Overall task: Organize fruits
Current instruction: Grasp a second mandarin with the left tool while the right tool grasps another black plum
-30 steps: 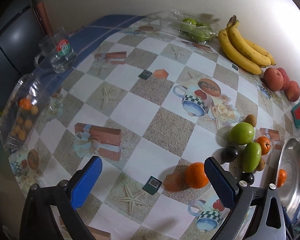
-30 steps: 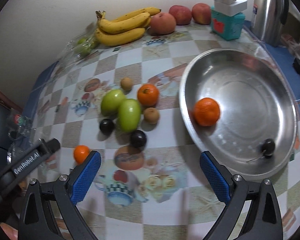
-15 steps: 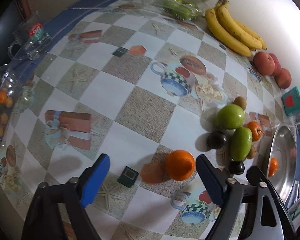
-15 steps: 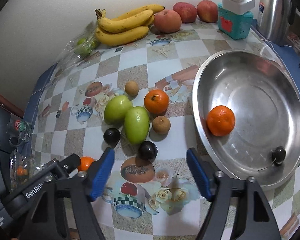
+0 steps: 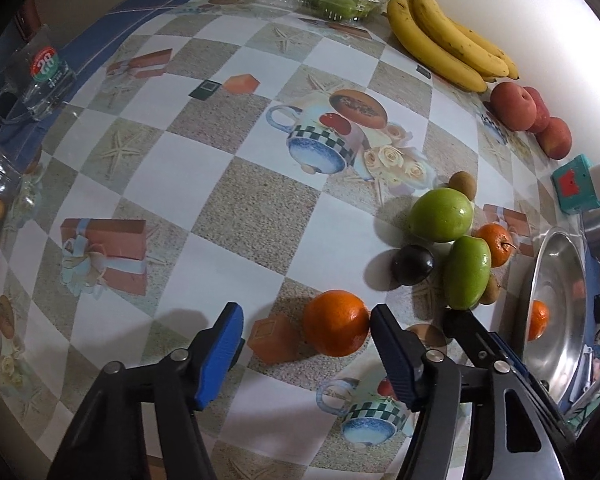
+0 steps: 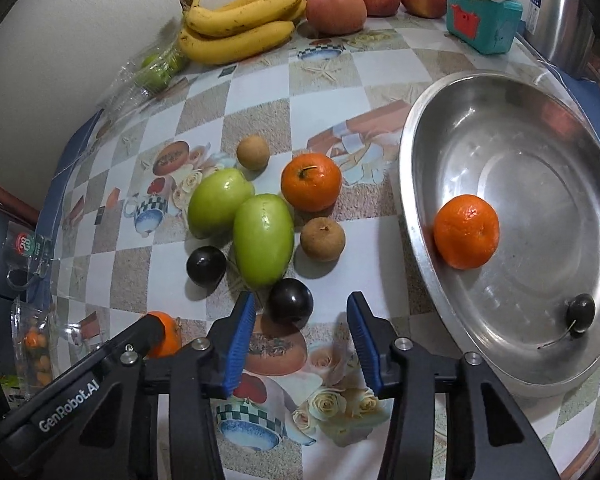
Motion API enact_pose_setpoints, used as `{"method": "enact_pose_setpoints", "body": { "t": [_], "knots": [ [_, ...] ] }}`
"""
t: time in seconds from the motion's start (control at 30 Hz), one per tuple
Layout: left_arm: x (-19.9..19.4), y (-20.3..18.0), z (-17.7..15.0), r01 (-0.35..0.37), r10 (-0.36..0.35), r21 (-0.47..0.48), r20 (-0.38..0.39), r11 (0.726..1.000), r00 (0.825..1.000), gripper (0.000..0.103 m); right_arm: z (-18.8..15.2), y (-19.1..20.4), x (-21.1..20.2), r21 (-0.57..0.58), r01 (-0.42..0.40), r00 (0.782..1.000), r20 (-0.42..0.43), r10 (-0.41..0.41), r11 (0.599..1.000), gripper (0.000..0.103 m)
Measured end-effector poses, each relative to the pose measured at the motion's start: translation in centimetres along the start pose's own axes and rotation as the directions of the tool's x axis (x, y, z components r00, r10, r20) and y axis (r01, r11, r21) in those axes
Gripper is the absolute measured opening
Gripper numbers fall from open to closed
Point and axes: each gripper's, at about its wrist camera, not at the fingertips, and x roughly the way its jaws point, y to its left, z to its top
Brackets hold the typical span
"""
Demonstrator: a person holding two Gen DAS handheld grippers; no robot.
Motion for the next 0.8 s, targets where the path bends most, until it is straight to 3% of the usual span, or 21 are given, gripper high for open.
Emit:
{"method": "enact_pose_setpoints", "body": {
  "t": [0.1,0.3,0.73,0.8],
  "knots": [
    [0.4,-0.1,0.2,0.016,-0.016,-0.007,-0.013,1.0,1.0,0.066,0.0,-0.2,0.1,0.004,-0.002,1.0,-0.003,0.002,1.0,0.049],
    [0.4,-0.5,0.2,0.105,-0.105,-0.016,-0.03,0.994,0.994,0.038,0.0,-0.1,0.0,0.001,-0.023,1.0,-0.006,0.023,1.0,0.049],
    [-1.3,1.2,0.6,0.113,-0.112,-0.08,0.026,0.99,0.993,0.038,0.3,0.4,0.3,-0.026,-0.028,1.0,-0.013,0.028,0.999,0.049],
    [-1.3,1.4,0.7,0.111,-0.108,-0.085,0.029,0.99,0.994,0.038,0.3,0.5,0.5,-0.033,-0.023,1.0,-0.019,0.022,0.999,0.045]
  ]
}}
